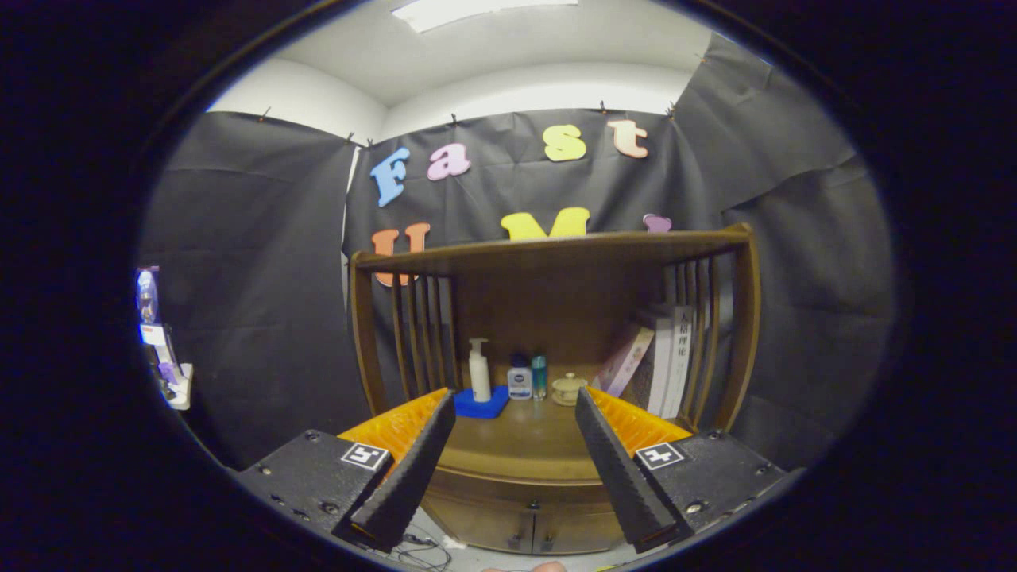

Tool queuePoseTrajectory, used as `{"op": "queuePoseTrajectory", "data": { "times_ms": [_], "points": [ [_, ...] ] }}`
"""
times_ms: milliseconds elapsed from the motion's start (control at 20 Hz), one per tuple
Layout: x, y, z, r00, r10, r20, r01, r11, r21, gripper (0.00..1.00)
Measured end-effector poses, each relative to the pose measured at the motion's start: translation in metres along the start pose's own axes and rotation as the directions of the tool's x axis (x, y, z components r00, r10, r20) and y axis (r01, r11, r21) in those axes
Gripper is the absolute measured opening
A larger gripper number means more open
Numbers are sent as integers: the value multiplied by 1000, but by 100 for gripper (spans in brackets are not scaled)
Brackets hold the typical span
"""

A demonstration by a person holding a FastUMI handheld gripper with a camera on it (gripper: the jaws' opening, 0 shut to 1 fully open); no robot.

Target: Pull open the drawer, take out the items inside it, and place them on the countertop above the cabinet.

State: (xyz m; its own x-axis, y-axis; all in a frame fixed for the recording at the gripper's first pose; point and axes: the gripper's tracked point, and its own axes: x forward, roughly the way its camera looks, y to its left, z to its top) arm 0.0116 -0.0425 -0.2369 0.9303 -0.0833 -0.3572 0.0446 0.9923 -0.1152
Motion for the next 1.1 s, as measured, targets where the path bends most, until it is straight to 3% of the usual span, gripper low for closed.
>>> {"op": "queuePoseTrajectory", "data": {
  "times_ms": [300,600,1100],
  "points": [
    [38,-5,-82,996,15,-87,-11,999,51,98],
    [66,-21,-158,987,-84,-139,79,996,-36,98],
    [112,-42,-253,952,-129,-279,148,988,47,95]
  ]
}}
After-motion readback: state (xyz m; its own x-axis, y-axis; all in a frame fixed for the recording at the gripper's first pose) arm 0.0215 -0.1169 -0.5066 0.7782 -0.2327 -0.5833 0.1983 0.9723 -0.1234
